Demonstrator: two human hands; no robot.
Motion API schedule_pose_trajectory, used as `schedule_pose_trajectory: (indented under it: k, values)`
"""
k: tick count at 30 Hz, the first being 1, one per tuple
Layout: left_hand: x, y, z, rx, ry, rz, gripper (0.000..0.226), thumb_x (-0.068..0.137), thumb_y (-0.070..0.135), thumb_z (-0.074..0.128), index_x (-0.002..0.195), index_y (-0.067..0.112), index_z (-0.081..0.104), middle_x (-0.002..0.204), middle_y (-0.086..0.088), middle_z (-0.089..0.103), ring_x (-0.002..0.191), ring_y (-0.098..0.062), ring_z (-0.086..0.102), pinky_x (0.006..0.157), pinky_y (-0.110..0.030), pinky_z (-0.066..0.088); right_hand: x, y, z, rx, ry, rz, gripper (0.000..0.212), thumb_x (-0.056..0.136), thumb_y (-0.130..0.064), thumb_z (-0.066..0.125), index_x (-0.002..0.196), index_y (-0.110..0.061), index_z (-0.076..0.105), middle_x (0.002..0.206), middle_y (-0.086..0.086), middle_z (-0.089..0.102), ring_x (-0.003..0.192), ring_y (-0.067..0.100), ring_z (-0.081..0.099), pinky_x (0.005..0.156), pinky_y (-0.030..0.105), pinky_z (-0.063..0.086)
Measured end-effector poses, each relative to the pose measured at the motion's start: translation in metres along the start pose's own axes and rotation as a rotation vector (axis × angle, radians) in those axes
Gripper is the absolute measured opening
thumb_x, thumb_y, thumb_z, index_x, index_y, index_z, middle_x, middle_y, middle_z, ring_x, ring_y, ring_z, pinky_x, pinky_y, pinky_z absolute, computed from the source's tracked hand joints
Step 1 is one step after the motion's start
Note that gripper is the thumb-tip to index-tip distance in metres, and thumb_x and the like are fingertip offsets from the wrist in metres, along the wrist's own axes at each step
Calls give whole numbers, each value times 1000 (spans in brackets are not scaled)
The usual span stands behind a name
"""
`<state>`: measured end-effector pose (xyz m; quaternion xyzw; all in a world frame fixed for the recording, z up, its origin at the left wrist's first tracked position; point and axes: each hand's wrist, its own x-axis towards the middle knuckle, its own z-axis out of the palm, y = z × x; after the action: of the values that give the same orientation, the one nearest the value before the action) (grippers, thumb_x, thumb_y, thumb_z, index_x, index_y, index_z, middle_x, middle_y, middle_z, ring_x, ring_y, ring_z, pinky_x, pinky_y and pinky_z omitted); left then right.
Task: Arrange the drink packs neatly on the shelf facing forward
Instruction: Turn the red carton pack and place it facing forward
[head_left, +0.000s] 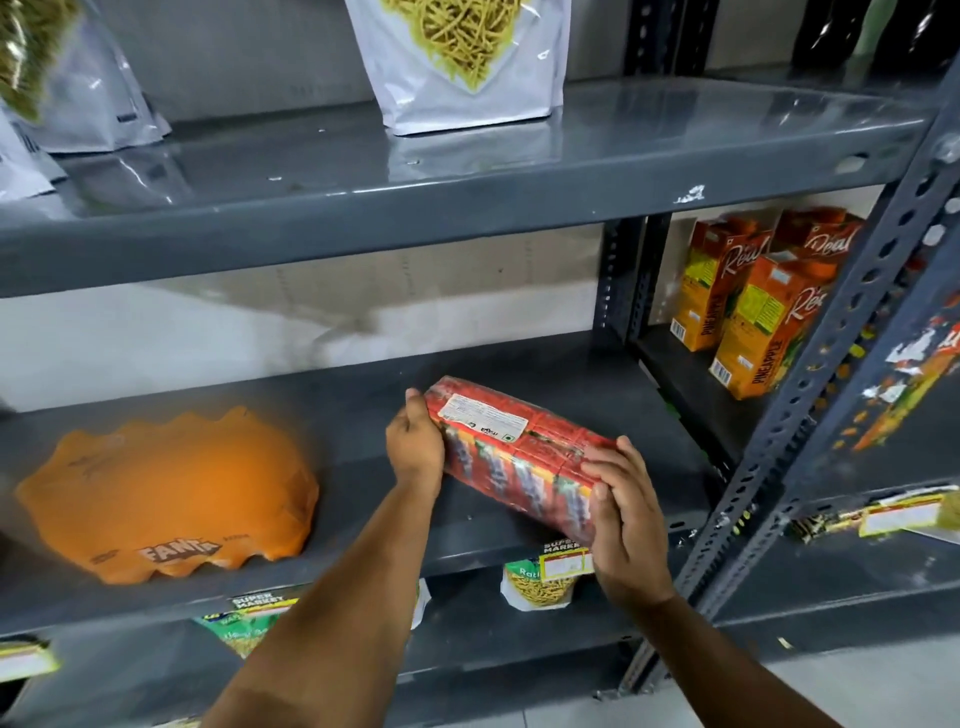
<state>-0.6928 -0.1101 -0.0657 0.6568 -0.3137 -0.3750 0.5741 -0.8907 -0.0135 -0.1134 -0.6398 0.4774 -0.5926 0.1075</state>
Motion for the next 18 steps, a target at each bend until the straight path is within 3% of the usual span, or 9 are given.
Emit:
schedule_pose_trajectory:
  k: [3, 7, 10, 13, 16, 18]
  values:
    - [-16, -3, -2, 19, 88, -6, 47, 100, 49, 34, 70, 21, 57, 77, 3, 63, 79, -17, 64, 75, -31, 47, 17, 11, -3, 121, 35, 90, 31, 89, -13, 39, 98, -5, 68, 116, -10, 62, 134, 15, 43, 109, 29, 35]
    - [-40, -13, -9, 45, 180, 17, 47, 99, 49, 36, 81, 16, 63, 82, -1, 65, 83, -22, 62, 76, -31, 41, 41, 24, -8, 283, 46, 254, 34, 84, -4, 38, 80, -18, 68, 99, -23, 70, 130, 8, 48, 108, 32, 40]
    - [-58, -19, -14, 44, 192, 11, 44, 98, 51, 40, 81, 17, 63, 81, 1, 67, 78, -17, 63, 74, -30, 43, 60, 29, -11, 425, 66, 434, 42, 86, 6, 37, 69, -16, 68, 93, -10, 73, 123, 3, 53, 102, 40, 46]
    - [-70, -26, -17, 46, 176, -12, 41, 94, 56, 44, 78, 23, 62, 83, 2, 71, 79, -14, 67, 74, -31, 50, 73, 34, -14, 503, 95, 530, 49, 89, 4, 41, 64, -25, 72, 104, 3, 71, 116, 7, 58, 96, 47, 49]
    - [-77, -30, -21, 51, 153, -1, 43, 92, 58, 46, 82, 21, 66, 84, 2, 73, 81, -13, 69, 71, -29, 52, 78, 33, -15, 523, 114, 555, 40, 90, 4, 43, 75, -20, 70, 96, -10, 73, 119, 14, 58, 94, 40, 52]
    - [-81, -28, -24, 53, 142, 14, 43, 93, 56, 48, 84, 19, 68, 82, 3, 73, 78, -10, 69, 67, -24, 50, 78, 31, -14, 516, 115, 552, 36, 91, 4, 43, 81, -20, 68, 109, 3, 70, 117, 14, 58, 83, 24, 54]
